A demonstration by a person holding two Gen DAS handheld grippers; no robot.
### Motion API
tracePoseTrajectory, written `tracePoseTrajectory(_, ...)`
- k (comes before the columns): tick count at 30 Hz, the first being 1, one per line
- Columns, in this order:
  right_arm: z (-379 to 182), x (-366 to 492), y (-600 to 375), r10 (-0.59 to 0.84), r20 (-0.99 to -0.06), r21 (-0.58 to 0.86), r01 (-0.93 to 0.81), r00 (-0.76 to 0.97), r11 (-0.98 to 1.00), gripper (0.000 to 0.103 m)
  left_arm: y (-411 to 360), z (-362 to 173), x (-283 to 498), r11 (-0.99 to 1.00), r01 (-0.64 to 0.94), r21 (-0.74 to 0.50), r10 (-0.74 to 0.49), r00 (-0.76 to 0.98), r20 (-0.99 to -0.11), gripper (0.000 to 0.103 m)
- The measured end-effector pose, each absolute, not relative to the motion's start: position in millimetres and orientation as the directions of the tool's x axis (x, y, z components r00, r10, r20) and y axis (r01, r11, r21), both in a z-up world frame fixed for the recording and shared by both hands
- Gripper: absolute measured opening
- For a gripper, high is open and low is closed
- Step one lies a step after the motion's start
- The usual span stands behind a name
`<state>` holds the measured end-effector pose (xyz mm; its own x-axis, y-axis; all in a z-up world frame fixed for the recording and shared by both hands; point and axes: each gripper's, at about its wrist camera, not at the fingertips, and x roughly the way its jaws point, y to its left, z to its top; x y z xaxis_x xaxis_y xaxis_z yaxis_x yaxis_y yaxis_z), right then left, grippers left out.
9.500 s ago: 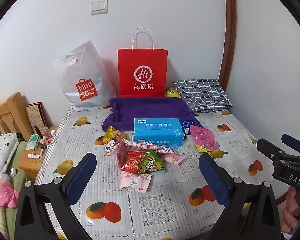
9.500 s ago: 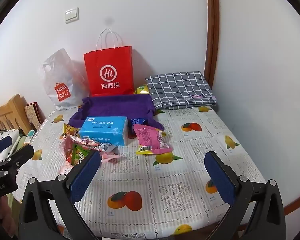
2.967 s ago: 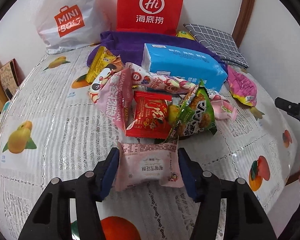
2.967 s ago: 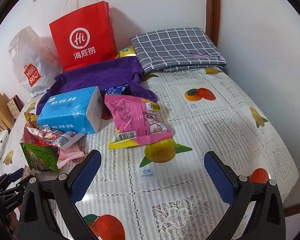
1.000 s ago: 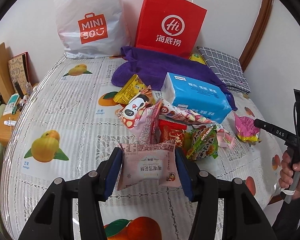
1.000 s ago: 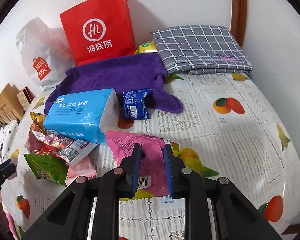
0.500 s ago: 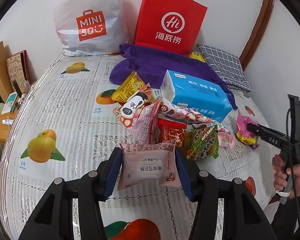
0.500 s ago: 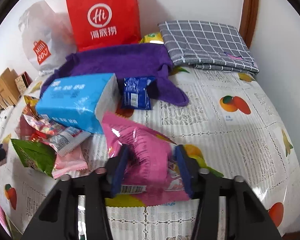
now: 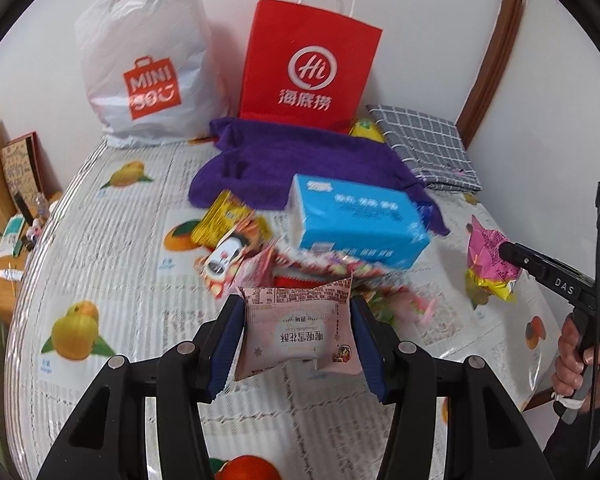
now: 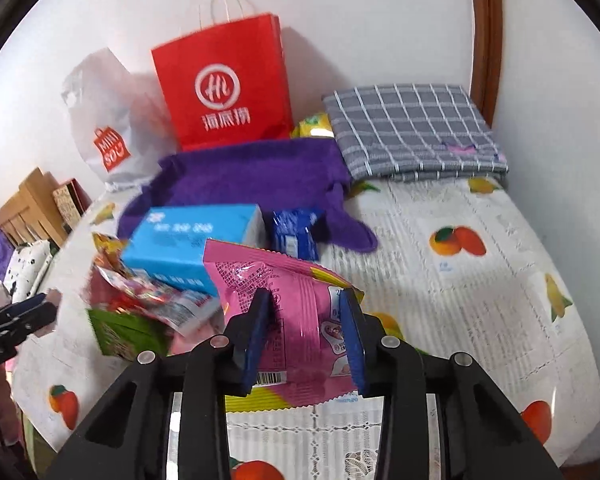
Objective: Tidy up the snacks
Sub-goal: 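Lift both held packets and carry them toward the purple towel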
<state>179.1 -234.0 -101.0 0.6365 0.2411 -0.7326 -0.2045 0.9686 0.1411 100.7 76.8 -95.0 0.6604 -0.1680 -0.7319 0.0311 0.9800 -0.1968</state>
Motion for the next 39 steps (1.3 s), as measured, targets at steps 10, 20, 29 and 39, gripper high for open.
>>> tracePoseTrajectory(10,-64,177,-219,0.281,-0.684,0.166,-0.231,0.673,0.959,0.035,56,-63,123,0.976,0.088,-0.198,-0.205,0.674,-0.71,0.051)
tracePoseTrajectory(20,-37,203,-201,0.319,-0.653,0.182,-0.267,0.687,0.946,0.035,48,-36,152,0.977,0.103,-0.187,-0.205,0.694,-0.69,0.051)
tracePoseTrajectory(29,-18,243,-190,0.326,-0.632,0.179,-0.277,0.703,0.944,0.035,48,-17,197,0.977,0.106,-0.183,-0.203,0.709,-0.675,0.051)
tracePoseTrajectory(39,-22,295,-173,0.339,-0.629,0.167,-0.305,0.699,0.938,0.035,54,-20,249,0.979,0.089,-0.183,-0.193,0.7,-0.688,0.051)
